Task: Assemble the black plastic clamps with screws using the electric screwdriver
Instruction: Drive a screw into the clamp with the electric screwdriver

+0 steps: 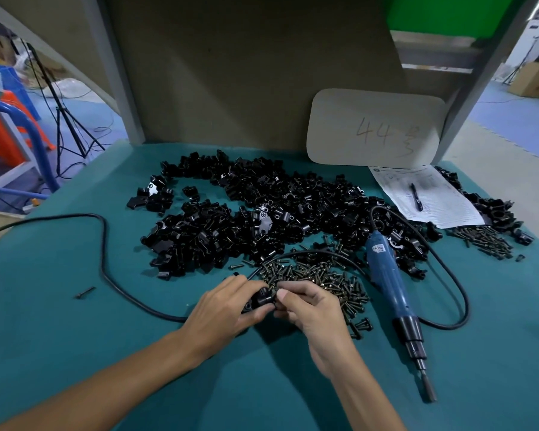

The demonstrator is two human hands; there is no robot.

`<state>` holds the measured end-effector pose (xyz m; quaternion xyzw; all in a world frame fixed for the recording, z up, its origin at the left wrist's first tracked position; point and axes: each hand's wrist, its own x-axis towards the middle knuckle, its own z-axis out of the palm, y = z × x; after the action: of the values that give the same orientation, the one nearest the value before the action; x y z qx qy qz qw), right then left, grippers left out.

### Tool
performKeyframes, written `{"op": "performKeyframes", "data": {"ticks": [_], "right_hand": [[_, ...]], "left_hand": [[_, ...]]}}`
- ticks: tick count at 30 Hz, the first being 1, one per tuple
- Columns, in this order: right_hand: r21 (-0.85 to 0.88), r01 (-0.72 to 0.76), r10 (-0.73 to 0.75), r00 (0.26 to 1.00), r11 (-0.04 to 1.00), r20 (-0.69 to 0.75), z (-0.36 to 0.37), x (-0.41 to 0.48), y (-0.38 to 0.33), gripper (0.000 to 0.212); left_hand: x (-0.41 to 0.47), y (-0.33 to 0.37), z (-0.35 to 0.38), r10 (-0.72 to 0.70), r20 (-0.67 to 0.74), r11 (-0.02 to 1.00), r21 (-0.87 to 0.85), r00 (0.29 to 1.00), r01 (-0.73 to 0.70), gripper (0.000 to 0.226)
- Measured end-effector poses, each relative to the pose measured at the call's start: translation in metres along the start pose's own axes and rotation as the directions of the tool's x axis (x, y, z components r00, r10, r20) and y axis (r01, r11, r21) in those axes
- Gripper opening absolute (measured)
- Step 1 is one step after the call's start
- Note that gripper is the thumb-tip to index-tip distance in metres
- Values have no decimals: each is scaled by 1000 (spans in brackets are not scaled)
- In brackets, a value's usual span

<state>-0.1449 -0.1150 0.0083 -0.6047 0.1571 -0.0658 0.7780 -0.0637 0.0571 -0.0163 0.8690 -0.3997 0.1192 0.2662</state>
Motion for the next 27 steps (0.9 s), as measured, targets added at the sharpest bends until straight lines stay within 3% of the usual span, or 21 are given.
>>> {"op": "performKeyframes", "data": {"ticks": [6,10,15,18,20,22,24,27], "right_hand": [[-364,106,-64,990,926,125,-11,4,-5,16],[-630,181,-63,977,755,205,-12,9,-9,24],[-759,281,-113,957,587,267,-6,11,-9,43],[-831,289,-158,957,475,243,-14,11,-22,40],[-894,217,-280,954,391,109,-39,13,-35,33],[-961,10,-411,905,277,-109,-80,13,-45,49],[-956,-231,-359,890,178,-282,-114,11,-51,71],[-925,-323,-163,920,202,-357,-136,13,-54,69]], "left_hand": [[0,0,1,20,-14,1000,11,1000,-19,43],[0,-1,2,59,-33,998,24,998,-58,40],[0,-1,3,92,-36,995,35,995,-91,35],[0,-2,3,92,-28,994,57,995,-90,40],[1,-1,2,83,-59,993,84,995,-78,39],[1,0,1,93,-96,988,129,991,-81,36],[3,2,0,107,-112,983,159,988,-89,37],[3,3,0,114,-105,981,166,988,-96,40]]}}
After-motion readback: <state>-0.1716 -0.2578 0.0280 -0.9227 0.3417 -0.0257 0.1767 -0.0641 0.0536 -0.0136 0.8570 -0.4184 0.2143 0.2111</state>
